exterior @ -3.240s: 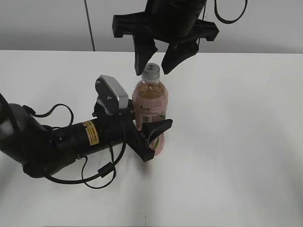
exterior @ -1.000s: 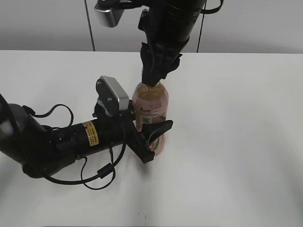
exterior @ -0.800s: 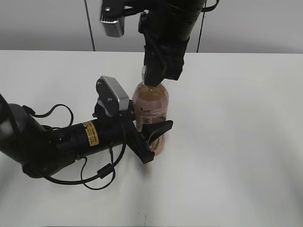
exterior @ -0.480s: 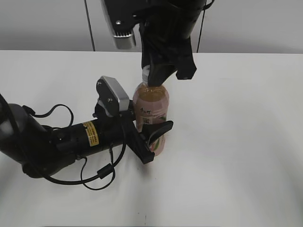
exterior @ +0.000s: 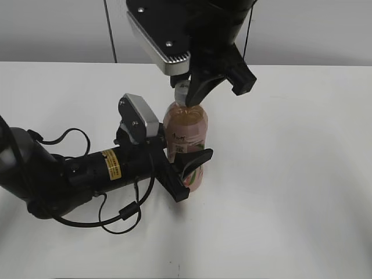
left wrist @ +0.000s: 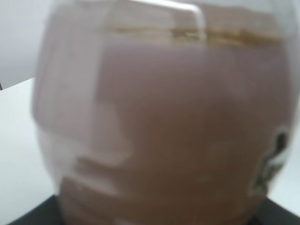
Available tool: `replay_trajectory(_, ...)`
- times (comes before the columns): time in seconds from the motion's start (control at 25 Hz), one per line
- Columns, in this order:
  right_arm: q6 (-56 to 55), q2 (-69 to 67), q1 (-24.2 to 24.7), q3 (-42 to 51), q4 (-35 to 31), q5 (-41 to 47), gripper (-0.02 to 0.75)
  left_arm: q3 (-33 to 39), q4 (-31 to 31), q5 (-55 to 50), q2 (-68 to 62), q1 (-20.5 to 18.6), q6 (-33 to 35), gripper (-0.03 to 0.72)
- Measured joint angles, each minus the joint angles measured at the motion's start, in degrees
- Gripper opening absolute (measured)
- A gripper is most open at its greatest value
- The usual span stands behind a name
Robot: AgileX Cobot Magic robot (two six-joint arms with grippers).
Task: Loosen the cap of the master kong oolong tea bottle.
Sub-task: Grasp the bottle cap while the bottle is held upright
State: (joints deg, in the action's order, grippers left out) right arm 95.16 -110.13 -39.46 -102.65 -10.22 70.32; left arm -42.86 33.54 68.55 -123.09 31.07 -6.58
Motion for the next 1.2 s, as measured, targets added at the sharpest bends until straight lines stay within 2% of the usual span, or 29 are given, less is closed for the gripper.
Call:
replay_trajectory(0.2,10.5,0.0,0.2,0.0,-1.1,0.1,0.280,0.1,0.0,0.1,0.0,0.0,0.1,0.382)
replay_trajectory(0.52,33.1,0.0,0.2,-0.1,-2.2,0.3,0.281,0.2,0.1,0.2,0.0,0.0,0.1,0.382)
replay_trajectory(0.6,35.0,0.0,0.2,-0.1,-2.3,0.3,0.281,0.2,0.1,0.2,0.0,0.0,0.1,0.382)
replay_trajectory(0.84,24.6,0.0,0.2,-0.2,-2.0,0.4,0.294,0.2,0.1,0.2,0.0,0.0,0.0,0.382)
replay_trajectory(1.08,9.5,0.2,-0.4,-0.2,-6.7,-0.2,0.512,-0.1,-0.9,-0.5,0.0,0.2,-0.7,0.382)
replay_trajectory(1.2,3.1,1.5,-0.4,-0.2,-6.9,-0.2,0.561,-0.1,-1.0,-0.5,0.0,0.2,-0.7,0.382)
